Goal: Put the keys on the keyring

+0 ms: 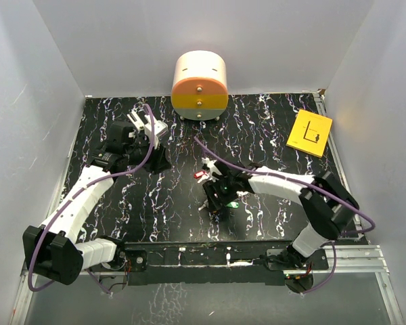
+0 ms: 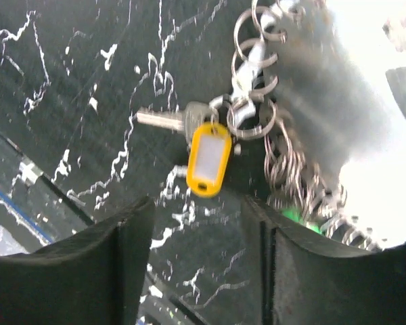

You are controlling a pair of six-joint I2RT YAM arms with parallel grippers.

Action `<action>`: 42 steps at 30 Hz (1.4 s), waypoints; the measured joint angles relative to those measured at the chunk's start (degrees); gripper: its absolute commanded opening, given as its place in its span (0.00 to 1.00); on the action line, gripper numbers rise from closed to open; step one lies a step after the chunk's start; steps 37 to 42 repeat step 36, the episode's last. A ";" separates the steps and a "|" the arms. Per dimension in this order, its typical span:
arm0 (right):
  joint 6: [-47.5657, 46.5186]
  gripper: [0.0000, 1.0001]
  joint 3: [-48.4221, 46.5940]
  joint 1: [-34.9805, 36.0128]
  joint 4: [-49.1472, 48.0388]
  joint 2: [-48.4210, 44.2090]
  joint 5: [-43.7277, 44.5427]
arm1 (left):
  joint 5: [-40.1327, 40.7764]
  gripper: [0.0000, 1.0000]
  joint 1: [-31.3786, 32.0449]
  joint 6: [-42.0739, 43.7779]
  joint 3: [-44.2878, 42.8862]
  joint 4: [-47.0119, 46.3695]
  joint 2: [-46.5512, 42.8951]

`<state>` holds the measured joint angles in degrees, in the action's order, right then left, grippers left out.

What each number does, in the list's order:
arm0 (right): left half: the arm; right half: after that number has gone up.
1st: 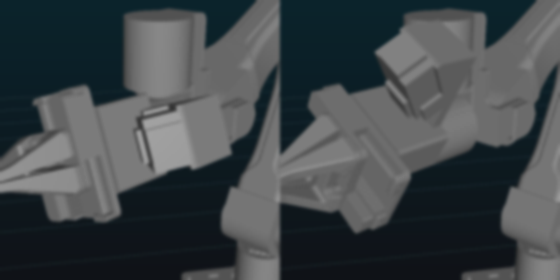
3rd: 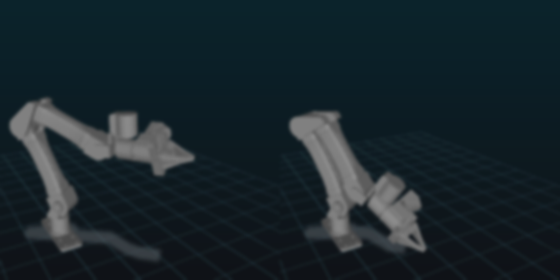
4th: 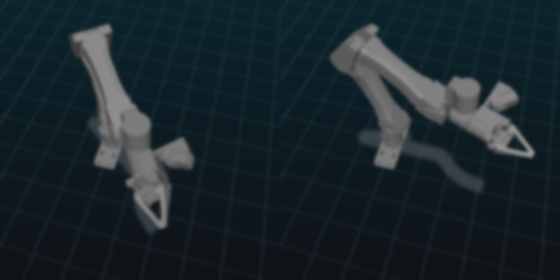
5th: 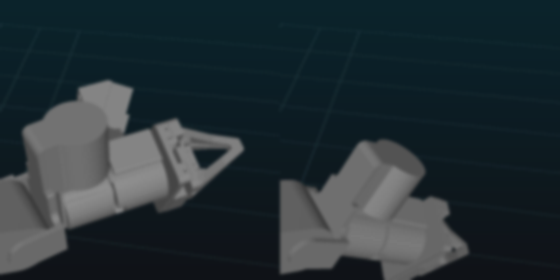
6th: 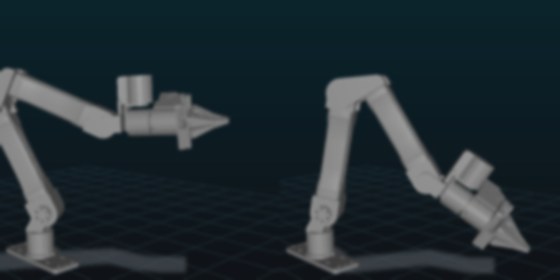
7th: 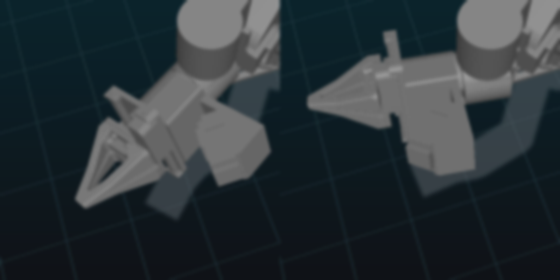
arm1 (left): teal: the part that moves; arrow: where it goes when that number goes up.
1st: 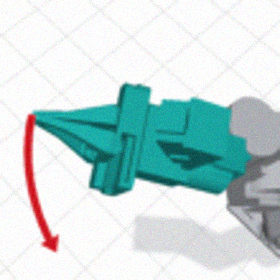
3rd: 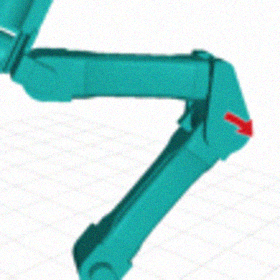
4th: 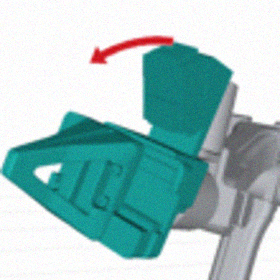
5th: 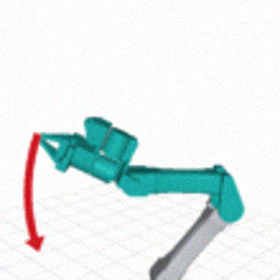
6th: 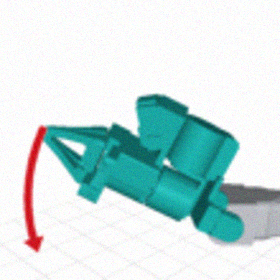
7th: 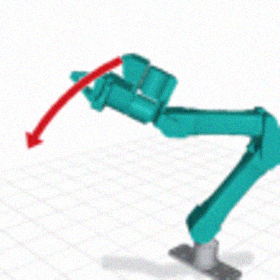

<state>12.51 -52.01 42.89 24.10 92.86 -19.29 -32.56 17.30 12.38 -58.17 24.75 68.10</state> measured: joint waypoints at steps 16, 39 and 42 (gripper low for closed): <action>10.86 0.99 2.10 0.07 -2.12 -34.88 33.00 | 0.74 0.97 -1.90 -0.96 0.98 -1.77 -0.83; 14.75 0.98 2.05 0.13 0.02 -27.74 49.79 | 3.19 0.97 -8.24 -2.56 3.41 -4.28 -2.38; 14.75 0.98 2.05 0.13 0.02 -27.74 49.79 | 3.19 0.97 -8.24 -2.56 3.41 -4.28 -2.38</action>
